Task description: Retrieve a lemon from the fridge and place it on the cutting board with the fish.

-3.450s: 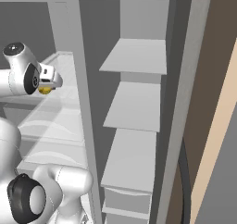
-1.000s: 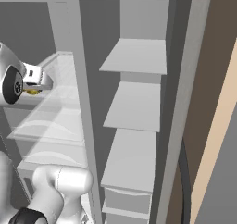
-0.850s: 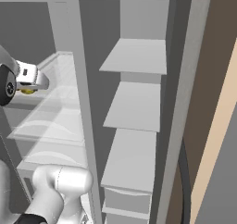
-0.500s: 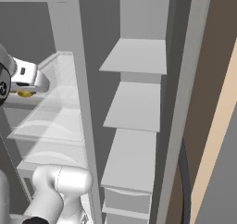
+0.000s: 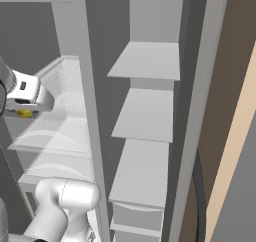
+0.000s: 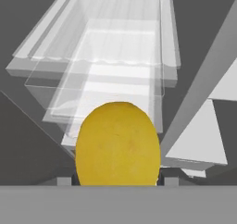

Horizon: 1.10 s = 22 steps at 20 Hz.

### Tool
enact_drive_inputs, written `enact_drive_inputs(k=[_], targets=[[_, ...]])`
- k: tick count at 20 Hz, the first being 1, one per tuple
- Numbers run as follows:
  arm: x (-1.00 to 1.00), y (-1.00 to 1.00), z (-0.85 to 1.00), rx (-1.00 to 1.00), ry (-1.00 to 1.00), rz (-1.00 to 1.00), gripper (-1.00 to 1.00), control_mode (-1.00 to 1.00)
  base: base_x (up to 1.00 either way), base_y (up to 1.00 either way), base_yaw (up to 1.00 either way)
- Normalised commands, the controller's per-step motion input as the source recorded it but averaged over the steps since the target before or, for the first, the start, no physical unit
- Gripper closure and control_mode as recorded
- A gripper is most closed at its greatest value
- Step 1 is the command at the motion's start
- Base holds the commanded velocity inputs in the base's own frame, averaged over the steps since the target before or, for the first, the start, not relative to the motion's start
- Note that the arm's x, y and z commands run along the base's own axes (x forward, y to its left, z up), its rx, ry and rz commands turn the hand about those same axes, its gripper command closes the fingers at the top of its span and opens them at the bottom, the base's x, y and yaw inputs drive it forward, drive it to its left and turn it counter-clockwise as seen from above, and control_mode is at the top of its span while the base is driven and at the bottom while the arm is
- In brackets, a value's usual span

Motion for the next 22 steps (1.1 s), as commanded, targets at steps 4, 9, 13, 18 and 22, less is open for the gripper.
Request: enact_drive_inputs(k=[4, 9, 13, 18, 22], targets=[[-0.07, 0.0, -0.29, -0.02, 0.0, 0.0, 1.0, -1.0, 0.0, 0.0, 0.0], [0.0, 0.0, -0.11, 0.0, 0.0, 0.0, 1.0, -1.0, 0.0, 0.0, 0.0], [0.0, 0.0, 0.0, 0.0, 0.0, 0.0, 1.0, -1.0, 0.0, 0.0, 0.0], [0.0, 0.0, 0.0, 0.0, 0.0, 0.0, 1.0, -1.0, 0.0, 0.0, 0.0], [0.0, 0.0, 0.0, 0.0, 0.0, 0.0, 1.0, -1.0, 0.0, 0.0, 0.0]])
